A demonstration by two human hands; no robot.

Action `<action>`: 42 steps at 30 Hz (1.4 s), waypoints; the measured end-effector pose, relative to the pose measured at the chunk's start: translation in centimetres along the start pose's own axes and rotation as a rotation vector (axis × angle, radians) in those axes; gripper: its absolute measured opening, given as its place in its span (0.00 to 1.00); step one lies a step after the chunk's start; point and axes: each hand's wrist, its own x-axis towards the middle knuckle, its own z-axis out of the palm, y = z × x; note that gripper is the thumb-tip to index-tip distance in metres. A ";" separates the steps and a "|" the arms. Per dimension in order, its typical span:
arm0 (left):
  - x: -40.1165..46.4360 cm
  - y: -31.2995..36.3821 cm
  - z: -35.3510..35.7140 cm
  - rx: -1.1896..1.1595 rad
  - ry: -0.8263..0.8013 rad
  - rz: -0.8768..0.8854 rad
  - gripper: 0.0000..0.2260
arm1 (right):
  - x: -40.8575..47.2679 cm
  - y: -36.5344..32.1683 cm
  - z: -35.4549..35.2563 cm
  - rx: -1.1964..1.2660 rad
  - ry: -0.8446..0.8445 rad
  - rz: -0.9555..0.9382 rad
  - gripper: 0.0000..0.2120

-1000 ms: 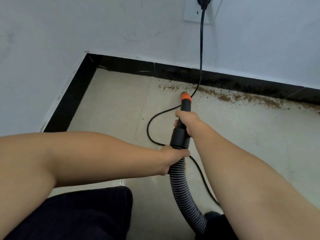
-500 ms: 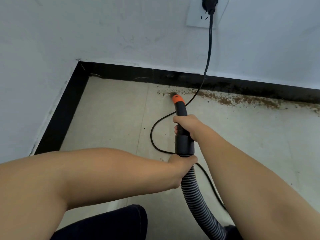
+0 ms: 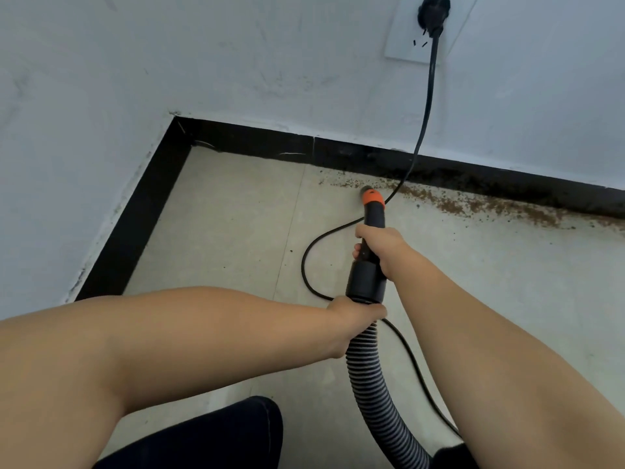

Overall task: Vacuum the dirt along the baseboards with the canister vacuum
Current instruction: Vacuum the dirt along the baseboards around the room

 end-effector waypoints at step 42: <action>2.0 2.1 -1.2 -0.094 0.054 0.012 0.10 | 1.7 -2.6 2.2 -0.064 -0.064 -0.036 0.07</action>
